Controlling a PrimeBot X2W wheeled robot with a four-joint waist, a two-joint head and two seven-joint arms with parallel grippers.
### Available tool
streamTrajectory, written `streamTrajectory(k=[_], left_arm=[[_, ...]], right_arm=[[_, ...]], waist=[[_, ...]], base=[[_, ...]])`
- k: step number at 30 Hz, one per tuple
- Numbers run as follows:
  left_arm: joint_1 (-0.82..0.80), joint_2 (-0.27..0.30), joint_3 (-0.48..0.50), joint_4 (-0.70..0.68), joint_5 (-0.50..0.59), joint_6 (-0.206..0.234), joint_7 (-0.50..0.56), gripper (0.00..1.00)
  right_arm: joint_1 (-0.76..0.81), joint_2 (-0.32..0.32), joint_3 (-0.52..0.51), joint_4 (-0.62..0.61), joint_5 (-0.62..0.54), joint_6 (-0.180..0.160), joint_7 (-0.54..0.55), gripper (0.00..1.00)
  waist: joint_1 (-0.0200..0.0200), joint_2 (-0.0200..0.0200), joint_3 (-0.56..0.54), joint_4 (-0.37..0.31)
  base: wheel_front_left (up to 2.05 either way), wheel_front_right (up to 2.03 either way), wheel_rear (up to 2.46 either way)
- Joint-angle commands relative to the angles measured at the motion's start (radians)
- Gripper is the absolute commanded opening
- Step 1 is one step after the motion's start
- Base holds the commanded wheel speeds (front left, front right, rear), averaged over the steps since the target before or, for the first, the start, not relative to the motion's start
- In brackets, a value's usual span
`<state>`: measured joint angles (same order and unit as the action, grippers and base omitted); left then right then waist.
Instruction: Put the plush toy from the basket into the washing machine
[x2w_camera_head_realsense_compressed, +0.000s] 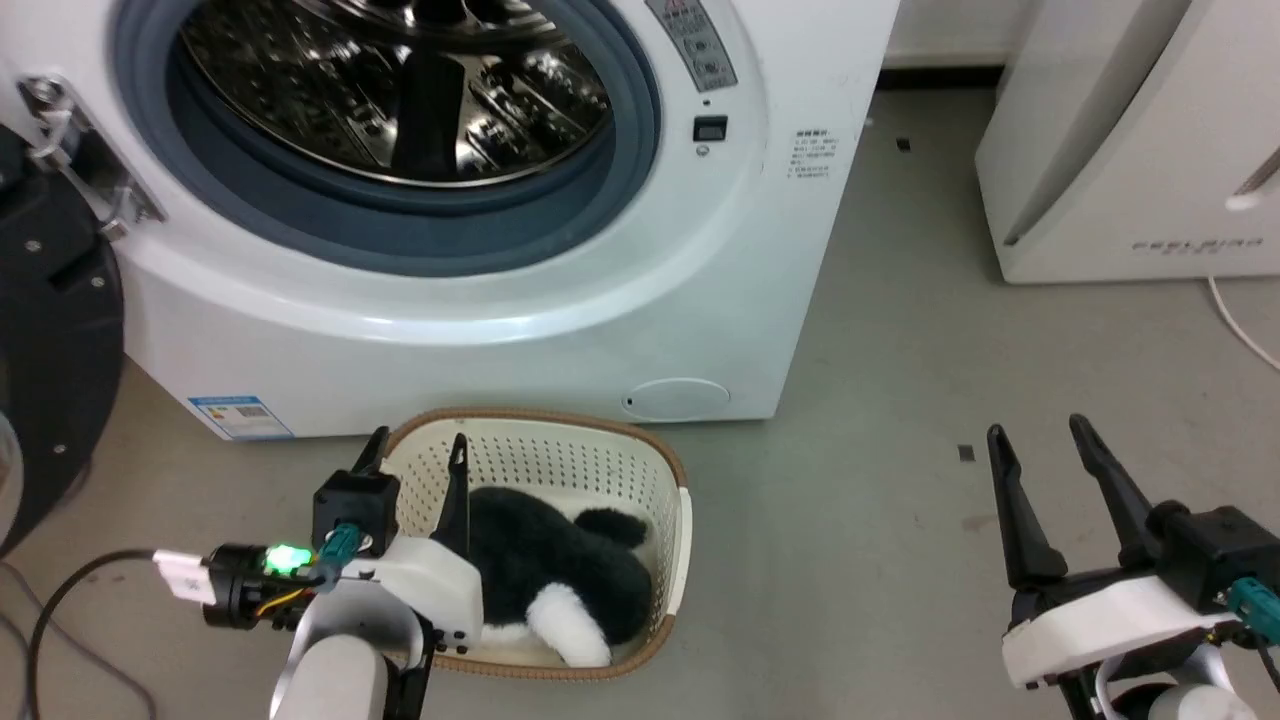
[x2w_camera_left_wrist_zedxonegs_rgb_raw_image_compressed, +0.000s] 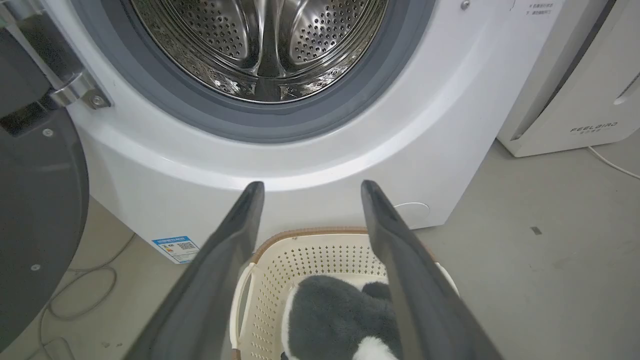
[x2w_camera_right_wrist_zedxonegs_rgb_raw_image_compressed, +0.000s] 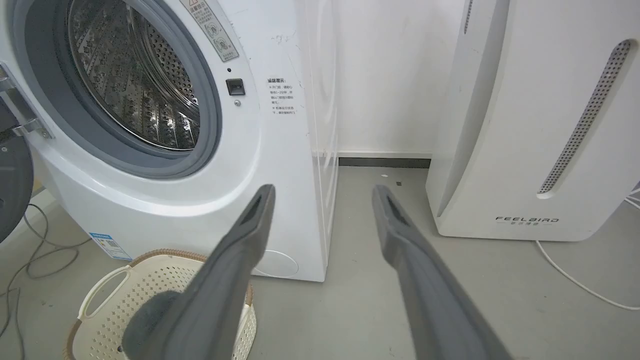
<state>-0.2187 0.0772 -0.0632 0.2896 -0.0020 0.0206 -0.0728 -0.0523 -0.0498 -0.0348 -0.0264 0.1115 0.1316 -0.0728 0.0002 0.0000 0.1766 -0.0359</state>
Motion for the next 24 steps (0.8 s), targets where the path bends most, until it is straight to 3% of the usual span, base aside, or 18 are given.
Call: streamTrajectory(k=[1,14,24], left_arm=[[-0.032,0.007,-0.007,0.027,-0.003,-0.004,-0.01,1.0],[-0.196,0.034,-0.047,0.24,-0.001,-0.02,-0.016,1.0],[-0.305,0.07,-0.1,0.354,0.018,-0.039,0.038,1.0]], right_arm=[[-0.023,0.0,-0.003,-0.008,0.017,0.0,-0.011,1.0],[-0.077,0.0,-0.007,-0.026,0.066,0.0,-0.038,1.0],[-0.12,0.0,-0.013,-0.039,0.108,0.0,-0.059,1.0]], waist=[[-0.0002,0.0,0.02,-0.007],[-0.0002,0.0,0.156,-0.042],[-0.0002,0.0,0.269,-0.071]], base=[[0.0,0.0,0.0],[0.0,0.0,0.0],[0.0,0.0,0.0]])
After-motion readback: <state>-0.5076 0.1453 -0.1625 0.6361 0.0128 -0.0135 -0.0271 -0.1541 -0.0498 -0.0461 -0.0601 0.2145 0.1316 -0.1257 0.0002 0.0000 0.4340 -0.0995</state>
